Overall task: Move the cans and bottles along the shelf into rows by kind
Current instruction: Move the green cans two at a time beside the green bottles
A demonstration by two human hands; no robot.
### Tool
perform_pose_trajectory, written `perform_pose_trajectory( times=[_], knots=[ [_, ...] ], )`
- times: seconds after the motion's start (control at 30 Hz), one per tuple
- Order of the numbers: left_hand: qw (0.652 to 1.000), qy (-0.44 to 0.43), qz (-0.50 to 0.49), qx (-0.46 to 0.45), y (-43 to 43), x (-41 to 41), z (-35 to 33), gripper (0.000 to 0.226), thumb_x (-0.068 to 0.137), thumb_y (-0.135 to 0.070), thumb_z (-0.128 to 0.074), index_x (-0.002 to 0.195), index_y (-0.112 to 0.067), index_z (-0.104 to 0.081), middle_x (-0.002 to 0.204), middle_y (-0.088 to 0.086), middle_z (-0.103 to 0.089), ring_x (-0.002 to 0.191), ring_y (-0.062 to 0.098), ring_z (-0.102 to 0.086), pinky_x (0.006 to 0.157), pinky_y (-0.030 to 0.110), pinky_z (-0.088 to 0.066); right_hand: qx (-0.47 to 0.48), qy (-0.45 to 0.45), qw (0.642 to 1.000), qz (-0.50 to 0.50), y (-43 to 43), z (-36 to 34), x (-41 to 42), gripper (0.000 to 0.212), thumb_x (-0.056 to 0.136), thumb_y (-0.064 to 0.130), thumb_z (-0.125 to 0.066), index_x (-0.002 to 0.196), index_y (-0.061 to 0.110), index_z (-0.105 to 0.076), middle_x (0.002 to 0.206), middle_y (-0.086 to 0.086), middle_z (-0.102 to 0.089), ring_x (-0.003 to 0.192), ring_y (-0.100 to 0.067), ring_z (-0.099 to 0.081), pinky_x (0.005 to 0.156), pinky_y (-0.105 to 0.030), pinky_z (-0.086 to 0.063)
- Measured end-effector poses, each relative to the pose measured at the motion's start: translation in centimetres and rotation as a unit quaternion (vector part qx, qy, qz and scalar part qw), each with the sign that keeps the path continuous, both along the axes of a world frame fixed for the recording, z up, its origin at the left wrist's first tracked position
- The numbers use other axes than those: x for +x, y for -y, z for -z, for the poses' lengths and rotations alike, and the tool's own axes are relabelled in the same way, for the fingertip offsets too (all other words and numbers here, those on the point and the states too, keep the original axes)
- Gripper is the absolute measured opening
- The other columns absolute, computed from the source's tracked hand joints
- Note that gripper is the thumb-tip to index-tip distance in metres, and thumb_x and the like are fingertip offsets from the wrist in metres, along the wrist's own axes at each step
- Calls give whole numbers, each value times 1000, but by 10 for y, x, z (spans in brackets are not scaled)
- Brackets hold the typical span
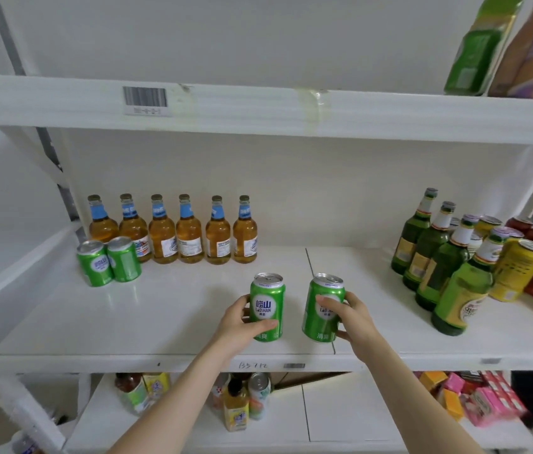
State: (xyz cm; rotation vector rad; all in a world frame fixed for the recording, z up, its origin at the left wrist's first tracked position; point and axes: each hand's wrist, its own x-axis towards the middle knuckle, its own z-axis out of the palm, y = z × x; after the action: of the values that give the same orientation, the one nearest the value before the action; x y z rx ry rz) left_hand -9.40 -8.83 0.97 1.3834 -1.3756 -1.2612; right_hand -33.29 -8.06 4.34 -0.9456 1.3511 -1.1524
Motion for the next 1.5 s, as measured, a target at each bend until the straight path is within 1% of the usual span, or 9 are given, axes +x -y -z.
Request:
perform_pose_trajectory(
  times=[0.2,0.4,0.53,0.63,0.77,0.9,1.03,1.33,1.5],
  knots=[
    [1000,0,18,2,47,-54,0,63,71,-30,-86,125,-28,-55,117,-5,-66,108,14,-62,89,35,-55,-11,6,1000,23,34,4,-57,54,81,21,-78,128,17,-50,109,-2,-63,95,-17,-62,65,-29,-48],
    [1000,-4,30,2,80,-121,3,60,72,-24,-86,124,-26,-56,116,-3,-67,106,15,-63,88,37,-56,-24,8,999,41,62,12,-113,48,78,21,-81,116,24,-50,103,4,-64,89,-12,-63,61,-24,-47],
    [1000,-7,29,11,88,-164,6,57,71,-23,-86,119,-31,-56,114,-7,-67,104,10,-63,77,26,-53,-25,8,999,40,75,17,-148,45,76,21,-83,110,25,-54,102,3,-66,88,-12,-65,61,-23,-46],
    [1000,-18,10,14,91,-192,15,63,69,-20,-88,122,-29,-55,115,-5,-68,104,12,-64,76,25,-54,-29,12,999,40,86,22,-171,51,74,20,-84,117,21,-56,107,-2,-68,93,-18,-66,66,-27,-48],
    [999,-29,-13,18,100,-220,28,69,66,-13,-90,126,-20,-55,115,3,-70,105,20,-67,91,41,-57,-38,18,998,40,106,30,-192,57,74,18,-85,122,19,-56,112,-6,-68,100,-24,-67,80,-35,-53],
    [999,-37,-32,13,117,-234,35,70,64,-9,-90,124,-19,-56,114,4,-70,104,19,-68,91,40,-57,-52,24,997,54,132,39,-198,59,73,18,-86,124,18,-56,114,-5,-68,98,-19,-66,80,-34,-54],
    [998,-50,-39,-2,142,-238,38,67,65,-3,-89,121,-17,-56,113,7,-71,101,20,-69,83,34,-58,-70,29,995,61,163,48,-195,67,73,16,-86,130,17,-52,117,-4,-67,104,-21,-65,94,-41,-52],
    [996,-85,-24,-20,192,-245,47,73,56,-3,-89,119,-12,-55,115,13,-69,105,28,-68,83,36,-58,-107,29,989,93,228,62,-188,62,72,17,-87,120,28,-48,106,11,-61,93,-3,-60,72,-21,-46],
    [995,-92,-21,-27,204,-245,53,70,56,-2,-89,117,-14,-55,115,13,-69,103,23,-69,80,30,-57,-108,17,989,102,253,69,-190,65,72,17,-87,123,28,-48,104,14,-59,91,-3,-59,74,-22,-46]
  ],
)
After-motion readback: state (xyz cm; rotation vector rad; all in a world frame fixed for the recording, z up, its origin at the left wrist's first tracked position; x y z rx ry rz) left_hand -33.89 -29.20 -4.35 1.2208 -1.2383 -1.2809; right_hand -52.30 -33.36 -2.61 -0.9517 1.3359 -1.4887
